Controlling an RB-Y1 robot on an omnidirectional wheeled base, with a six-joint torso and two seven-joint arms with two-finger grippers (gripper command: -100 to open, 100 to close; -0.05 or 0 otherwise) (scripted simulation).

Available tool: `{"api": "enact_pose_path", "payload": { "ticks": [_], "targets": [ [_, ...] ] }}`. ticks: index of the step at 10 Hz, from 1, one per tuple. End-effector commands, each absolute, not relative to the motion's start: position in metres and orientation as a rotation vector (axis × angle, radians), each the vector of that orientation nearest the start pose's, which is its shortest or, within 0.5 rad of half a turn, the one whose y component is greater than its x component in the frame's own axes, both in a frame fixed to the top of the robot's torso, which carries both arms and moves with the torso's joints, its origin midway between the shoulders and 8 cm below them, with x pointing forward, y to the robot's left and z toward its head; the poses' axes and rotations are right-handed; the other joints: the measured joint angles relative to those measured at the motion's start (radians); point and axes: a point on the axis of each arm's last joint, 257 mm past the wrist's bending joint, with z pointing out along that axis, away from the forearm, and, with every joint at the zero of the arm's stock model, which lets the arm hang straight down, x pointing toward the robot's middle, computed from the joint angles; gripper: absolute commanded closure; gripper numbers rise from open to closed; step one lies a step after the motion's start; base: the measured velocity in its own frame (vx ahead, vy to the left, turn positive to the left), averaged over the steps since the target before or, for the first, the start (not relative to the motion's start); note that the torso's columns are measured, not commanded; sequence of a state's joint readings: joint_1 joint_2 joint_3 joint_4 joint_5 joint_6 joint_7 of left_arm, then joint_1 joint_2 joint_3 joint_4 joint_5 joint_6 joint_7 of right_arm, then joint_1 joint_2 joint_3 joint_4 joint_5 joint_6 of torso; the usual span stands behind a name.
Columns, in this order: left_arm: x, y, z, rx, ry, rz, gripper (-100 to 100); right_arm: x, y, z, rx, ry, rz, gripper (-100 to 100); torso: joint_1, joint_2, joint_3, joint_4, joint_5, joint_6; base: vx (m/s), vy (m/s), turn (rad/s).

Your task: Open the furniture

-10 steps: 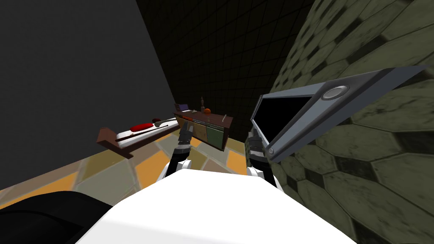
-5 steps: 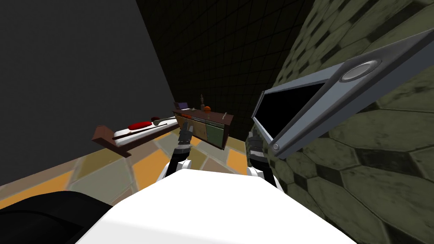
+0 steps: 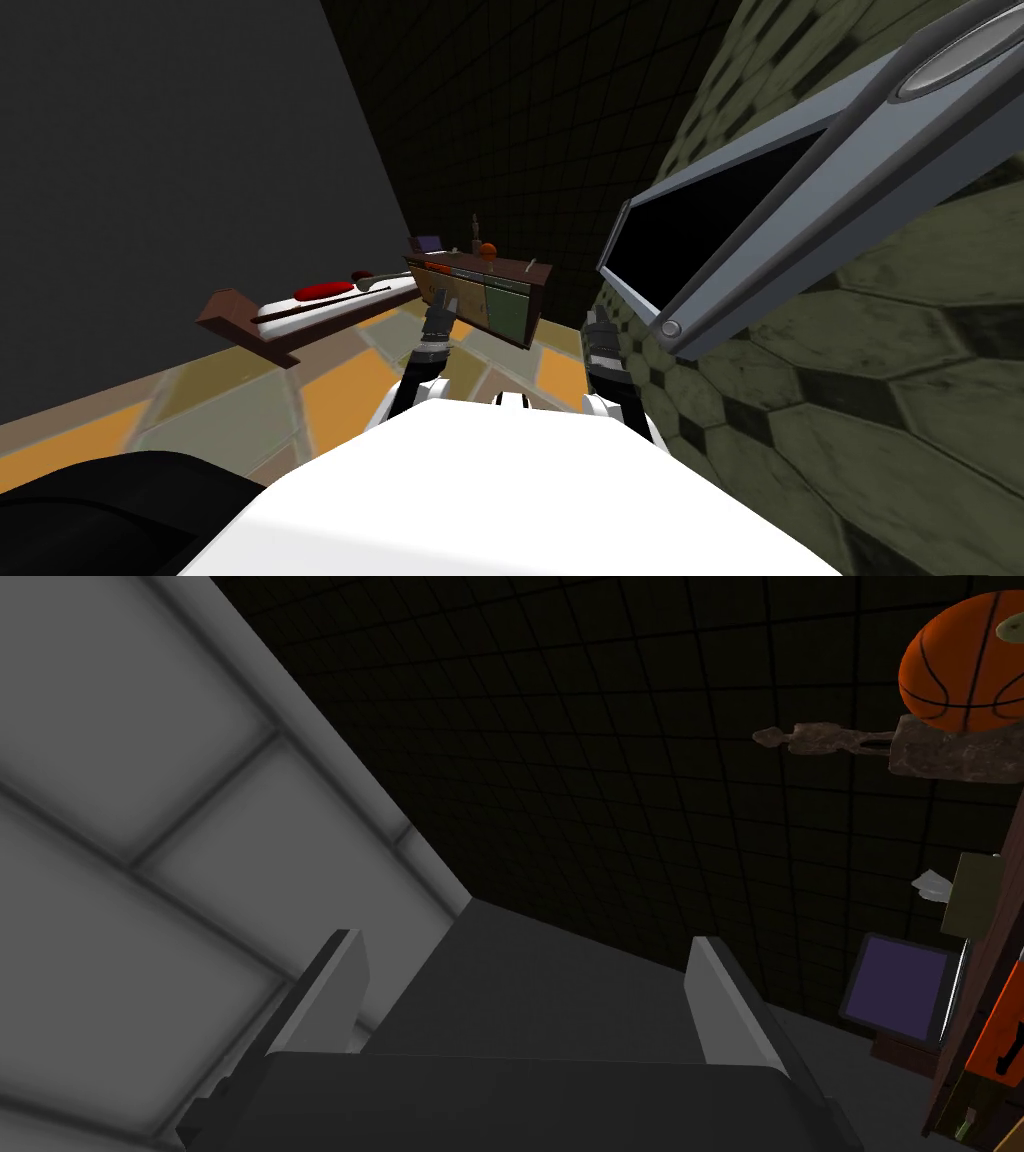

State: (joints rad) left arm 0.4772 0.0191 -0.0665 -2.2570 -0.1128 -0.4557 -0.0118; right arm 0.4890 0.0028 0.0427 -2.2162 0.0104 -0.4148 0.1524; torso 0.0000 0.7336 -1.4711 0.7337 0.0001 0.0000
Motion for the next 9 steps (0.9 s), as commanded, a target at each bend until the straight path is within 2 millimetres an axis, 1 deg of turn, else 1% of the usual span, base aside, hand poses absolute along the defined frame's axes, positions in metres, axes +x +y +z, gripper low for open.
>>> {"api": "enact_pose_path", "payload": {
  "ticks": [1, 4, 5, 9],
  "targets": [
    [0.368, 0.236, 0.001, -0.577, 0.797, -1.286, -100, 0.372, -0.267, -0.018, 0.702, 0.758, 1.171, 0, 0.000, 0.002, -0.005, 0.003, 0.000, 0.000, 0.044, -0.006, -0.015],
    [0.378, 0.232, -0.015, -0.564, 0.861, -1.288, -100, 0.372, -0.267, -0.018, 0.703, 0.758, 1.171, 0, 0.000, 0.004, -0.005, 0.004, 0.000, 0.000, 0.061, -0.010, -0.022],
    [0.387, 0.231, -0.027, -0.570, 0.896, -1.289, -100, 0.372, -0.267, -0.019, 0.703, 0.758, 1.171, 0, 0.000, 0.004, -0.005, 0.004, 0.000, 0.000, 0.113, -0.015, -0.054],
    [0.408, 0.233, -0.055, -0.604, 0.957, -1.290, -100, 0.372, -0.267, -0.019, 0.703, 0.758, 1.171, 0, -0.001, 0.005, -0.005, 0.004, 0.000, 0.000, 0.108, -0.014, -0.033]
  ]
}}
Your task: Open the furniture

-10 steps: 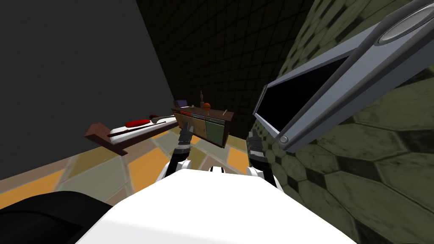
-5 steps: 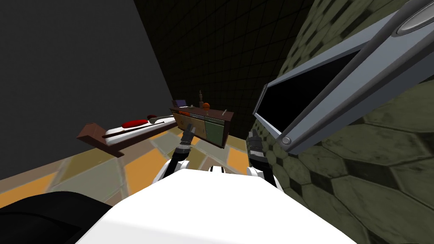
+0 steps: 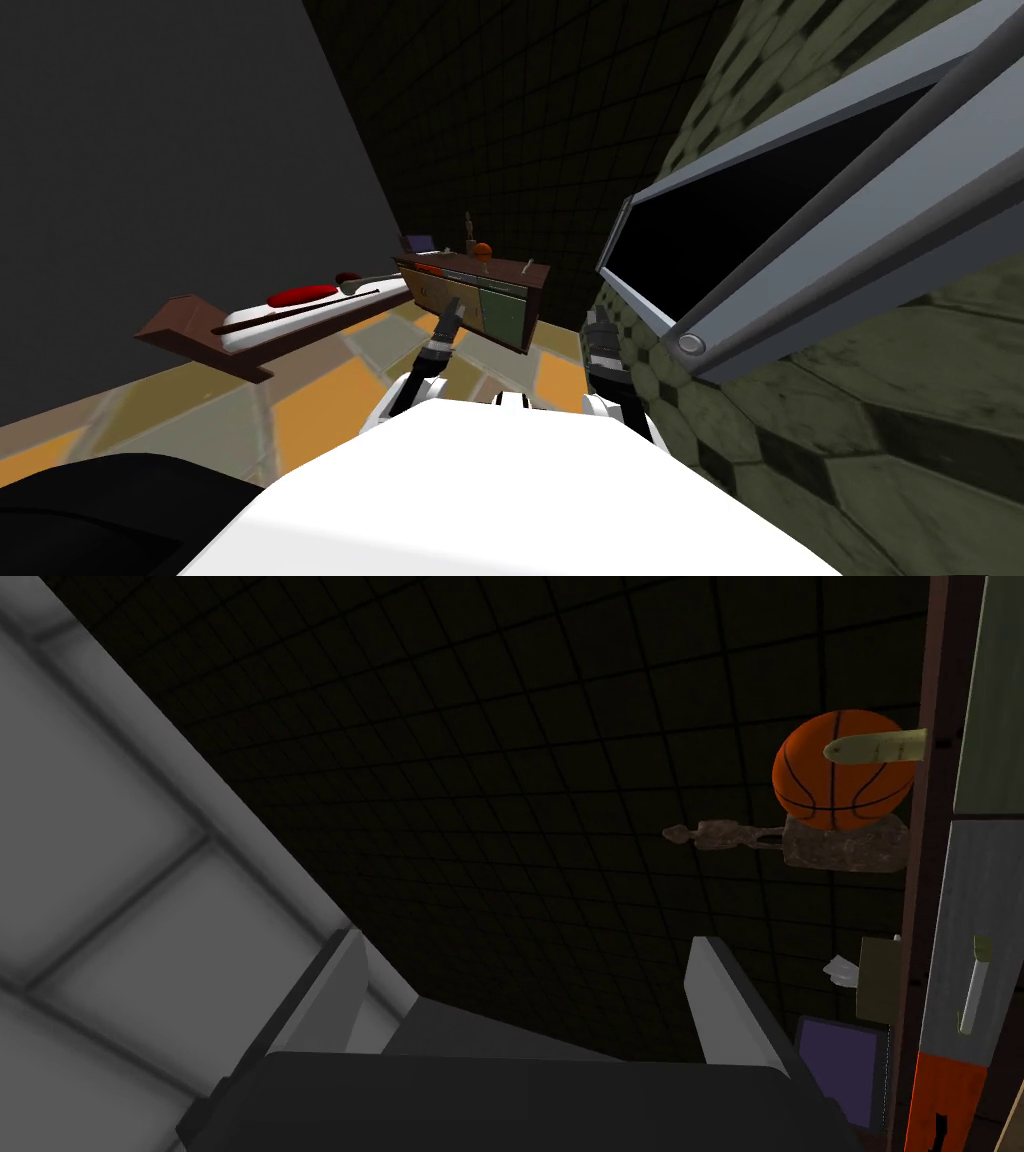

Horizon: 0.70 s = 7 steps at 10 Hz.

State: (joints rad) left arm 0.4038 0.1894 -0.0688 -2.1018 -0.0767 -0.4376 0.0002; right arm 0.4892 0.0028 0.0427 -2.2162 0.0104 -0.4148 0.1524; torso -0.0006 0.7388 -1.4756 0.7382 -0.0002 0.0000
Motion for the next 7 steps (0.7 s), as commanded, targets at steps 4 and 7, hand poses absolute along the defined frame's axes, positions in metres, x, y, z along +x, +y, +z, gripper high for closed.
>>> {"api": "enact_pose_path", "payload": {
  "ticks": [4, 7],
  "targets": [
    [0.430, 0.236, -0.086, -0.655, 1.015, -1.288, -100, 0.372, -0.267, -0.019, 0.703, 0.758, 1.171, 0, 0.000, -0.002, -0.001, 0.000, 0.000, 0.000, 0.106, -0.008, -0.038],
    [0.447, 0.240, -0.111, -0.696, 1.060, -1.281, -100, 0.372, -0.267, -0.019, 0.703, 0.758, 1.171, 0, 0.000, -0.002, -0.001, 0.000, 0.000, 0.000, 0.135, -0.021, -0.044]
  ]
}}
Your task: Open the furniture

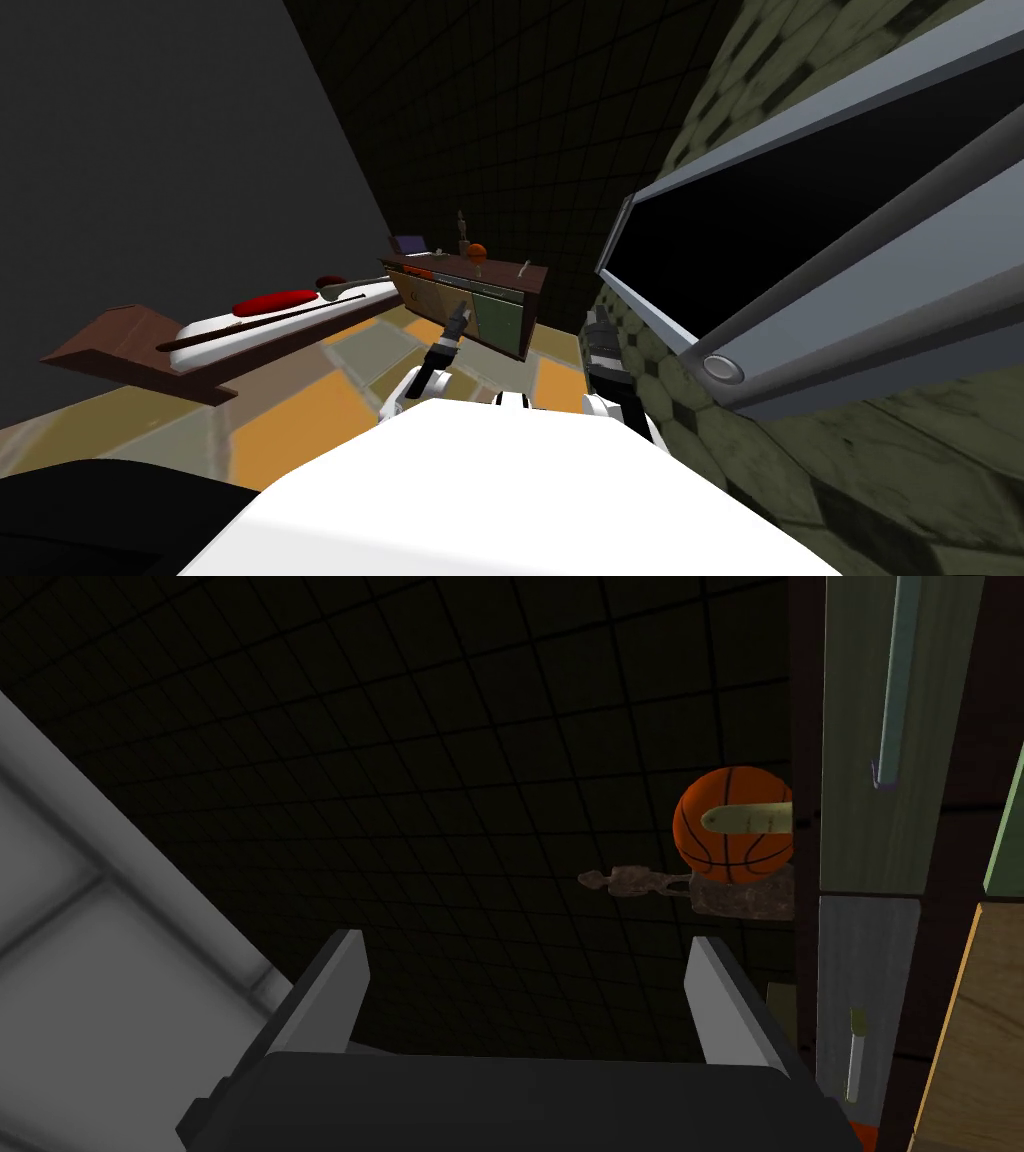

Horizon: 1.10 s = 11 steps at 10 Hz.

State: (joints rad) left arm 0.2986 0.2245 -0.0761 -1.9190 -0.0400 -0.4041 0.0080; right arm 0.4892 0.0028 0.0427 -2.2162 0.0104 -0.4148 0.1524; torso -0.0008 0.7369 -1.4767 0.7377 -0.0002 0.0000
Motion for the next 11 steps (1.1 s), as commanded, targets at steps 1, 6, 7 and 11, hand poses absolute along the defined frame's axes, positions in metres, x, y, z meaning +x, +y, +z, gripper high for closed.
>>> {"api": "enact_pose_path", "payload": {
  "ticks": [1, 6, 7, 11],
  "targets": [
    [0.453, 0.242, -0.120, -0.709, 1.076, -1.278, -100, 0.372, -0.267, -0.019, 0.703, 0.758, 1.171, 0, 0.001, 0.001, 0.001, 0.000, 0.000, 0.000, 0.120, -0.004, -0.052],
    [0.480, 0.255, -0.160, -0.766, 1.163, -1.245, -100, 0.372, -0.267, -0.019, 0.703, 0.758, 1.171, 0, 0.000, 0.001, 0.001, 0.000, 0.000, 0.000, 0.122, -0.010, -0.042],
    [0.485, 0.259, -0.168, -0.776, 1.181, -1.234, -100, 0.372, -0.267, -0.019, 0.703, 0.758, 1.171, 0, 0.001, 0.000, 0.000, 0.000, 0.000, 0.000, 0.120, -0.011, -0.051],
    [0.499, 0.274, -0.193, -0.806, 1.237, -1.195, -100, 0.372, -0.267, -0.018, 0.703, 0.758, 1.171, 0, 0.001, 0.001, 0.001, 0.000, 0.000, 0.000, 0.096, -0.006, -0.031]
  ]
}}
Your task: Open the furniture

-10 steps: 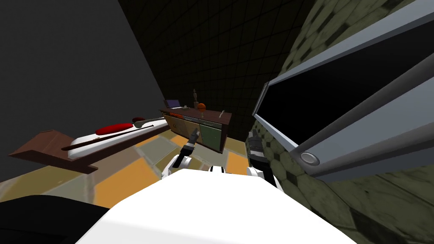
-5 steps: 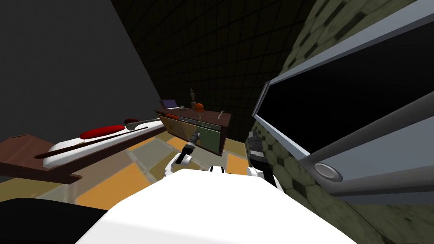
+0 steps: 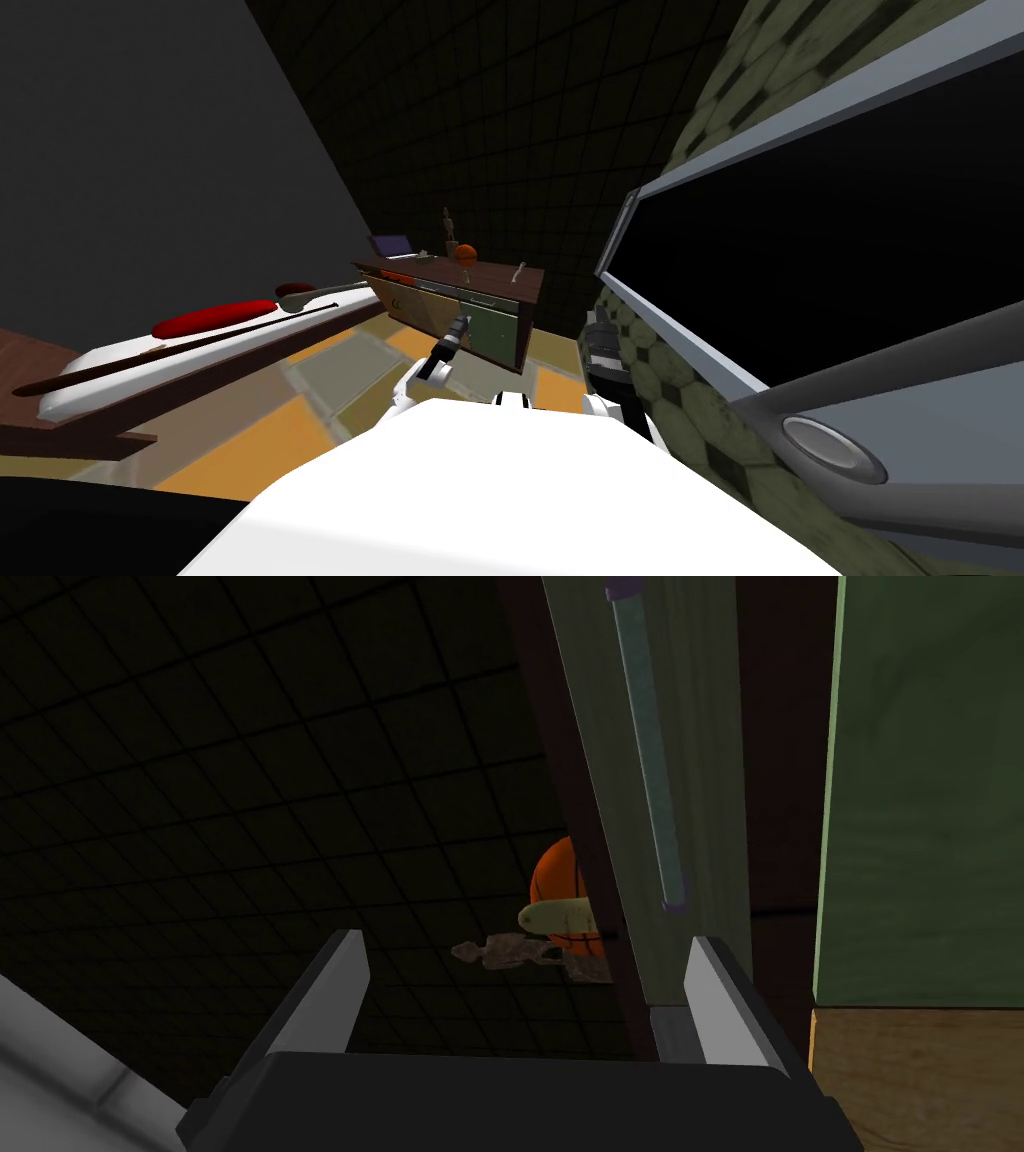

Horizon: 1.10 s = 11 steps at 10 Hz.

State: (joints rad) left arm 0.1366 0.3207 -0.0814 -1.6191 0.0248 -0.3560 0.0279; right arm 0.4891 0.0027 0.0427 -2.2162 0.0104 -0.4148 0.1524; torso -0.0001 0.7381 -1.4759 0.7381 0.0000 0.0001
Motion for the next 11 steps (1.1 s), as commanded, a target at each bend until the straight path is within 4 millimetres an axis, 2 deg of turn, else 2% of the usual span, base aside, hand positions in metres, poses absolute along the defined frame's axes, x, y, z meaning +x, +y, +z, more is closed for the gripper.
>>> {"api": "enact_pose_path", "payload": {
  "ticks": [1, 8, 10, 11],
  "targets": [
    [0.503, 0.280, -0.199, -0.813, 1.253, -1.181, -100, 0.372, -0.267, -0.019, 0.703, 0.758, 1.171, 0, 0.000, -0.002, -0.001, -0.001, 0.000, 0.000, 0.130, -0.002, -0.036],
    [0.525, 0.327, -0.229, -0.837, 1.348, -1.069, -100, 0.372, -0.267, -0.018, 0.703, 0.758, 1.171, 0, 0.001, 0.000, 0.000, 0.000, 0.000, 0.000, 0.102, -0.004, -0.033],
    [0.523, 0.322, -0.227, -0.837, 1.342, -1.078, -100, 0.372, -0.267, -0.018, 0.702, 0.758, 1.171, 0, 0.000, 0.003, 0.001, 0.001, 0.000, 0.000, 0.026, 0.001, -0.002],
    [0.523, 0.322, -0.227, -0.837, 1.341, -1.079, 100, 0.372, -0.267, -0.018, 0.702, 0.758, 1.171, 0, 0.000, 0.004, 0.002, 0.001, 0.000, 0.000, 0.005, 0.000, 0.000]
  ]
}}
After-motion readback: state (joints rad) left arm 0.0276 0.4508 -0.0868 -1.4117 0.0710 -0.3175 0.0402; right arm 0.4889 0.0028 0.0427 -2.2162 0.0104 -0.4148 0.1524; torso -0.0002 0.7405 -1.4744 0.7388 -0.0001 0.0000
